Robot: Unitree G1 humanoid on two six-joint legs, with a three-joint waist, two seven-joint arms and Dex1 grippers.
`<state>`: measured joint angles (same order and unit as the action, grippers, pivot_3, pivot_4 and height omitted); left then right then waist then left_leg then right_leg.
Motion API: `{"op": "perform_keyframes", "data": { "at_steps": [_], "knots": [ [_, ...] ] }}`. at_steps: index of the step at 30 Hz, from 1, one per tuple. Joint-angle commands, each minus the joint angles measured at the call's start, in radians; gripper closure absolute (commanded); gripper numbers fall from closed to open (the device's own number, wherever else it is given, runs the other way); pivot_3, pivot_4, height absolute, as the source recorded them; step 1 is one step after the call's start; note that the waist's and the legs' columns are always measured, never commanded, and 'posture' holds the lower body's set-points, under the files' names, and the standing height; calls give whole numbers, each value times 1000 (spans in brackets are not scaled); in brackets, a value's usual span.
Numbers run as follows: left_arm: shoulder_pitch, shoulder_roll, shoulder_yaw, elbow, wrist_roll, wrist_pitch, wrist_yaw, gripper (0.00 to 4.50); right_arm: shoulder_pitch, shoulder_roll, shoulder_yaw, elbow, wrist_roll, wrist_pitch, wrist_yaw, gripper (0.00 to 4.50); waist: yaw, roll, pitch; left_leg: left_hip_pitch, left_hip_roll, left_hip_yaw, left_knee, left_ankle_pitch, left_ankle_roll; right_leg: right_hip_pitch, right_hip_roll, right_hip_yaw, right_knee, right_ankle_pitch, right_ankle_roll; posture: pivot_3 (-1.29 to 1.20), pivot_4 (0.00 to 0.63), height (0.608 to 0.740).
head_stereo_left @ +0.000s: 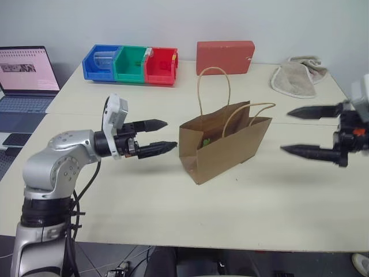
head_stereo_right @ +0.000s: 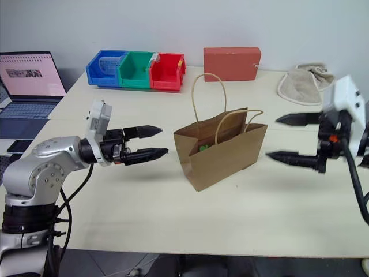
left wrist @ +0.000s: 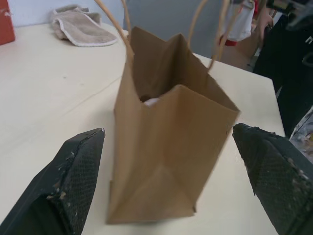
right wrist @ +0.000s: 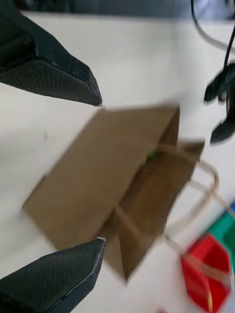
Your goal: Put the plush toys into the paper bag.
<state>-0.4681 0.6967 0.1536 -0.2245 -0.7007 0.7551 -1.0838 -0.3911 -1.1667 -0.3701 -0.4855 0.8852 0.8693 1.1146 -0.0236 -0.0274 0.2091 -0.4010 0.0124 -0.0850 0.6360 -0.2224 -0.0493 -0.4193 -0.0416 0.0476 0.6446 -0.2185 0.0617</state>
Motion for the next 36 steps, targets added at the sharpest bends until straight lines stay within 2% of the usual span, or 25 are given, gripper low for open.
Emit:
{"op": "perform_keyframes", "data": {
  "at_steps": [1,12,19,27,36],
  "knots": [
    [6,-33,-30,-34,12,-45,33,18,-4,29,3,-82,80,17,-34,0,-1,0,0,0,0,0,1,0,0,0,0,0,0,0,0,0,150,740],
    [-65,-111,-108,118,100,-176,39,18,93,15,-32,-141,114,18,-39,0,-3,0,0,0,0,2,5,0,0,1,0,0,0,0,-2,0,150,740],
    [-47,-97,-114,64,39,-126,-13,18,115,5,-42,-143,113,16,-38,0,-5,0,0,0,0,2,4,0,0,0,0,0,0,1,-1,0,150,740],
    [-48,-85,-142,63,56,-138,-51,18,114,-5,-33,-137,118,14,-36,0,-5,0,0,0,0,2,5,0,0,0,0,0,0,0,-2,0,150,740],
    [-6,-137,-175,-3,104,-175,45,18,134,-11,-37,-153,122,14,-40,0,-4,0,0,0,0,2,5,0,0,1,0,1,0,1,-1,0,150,740]
  ]
}}
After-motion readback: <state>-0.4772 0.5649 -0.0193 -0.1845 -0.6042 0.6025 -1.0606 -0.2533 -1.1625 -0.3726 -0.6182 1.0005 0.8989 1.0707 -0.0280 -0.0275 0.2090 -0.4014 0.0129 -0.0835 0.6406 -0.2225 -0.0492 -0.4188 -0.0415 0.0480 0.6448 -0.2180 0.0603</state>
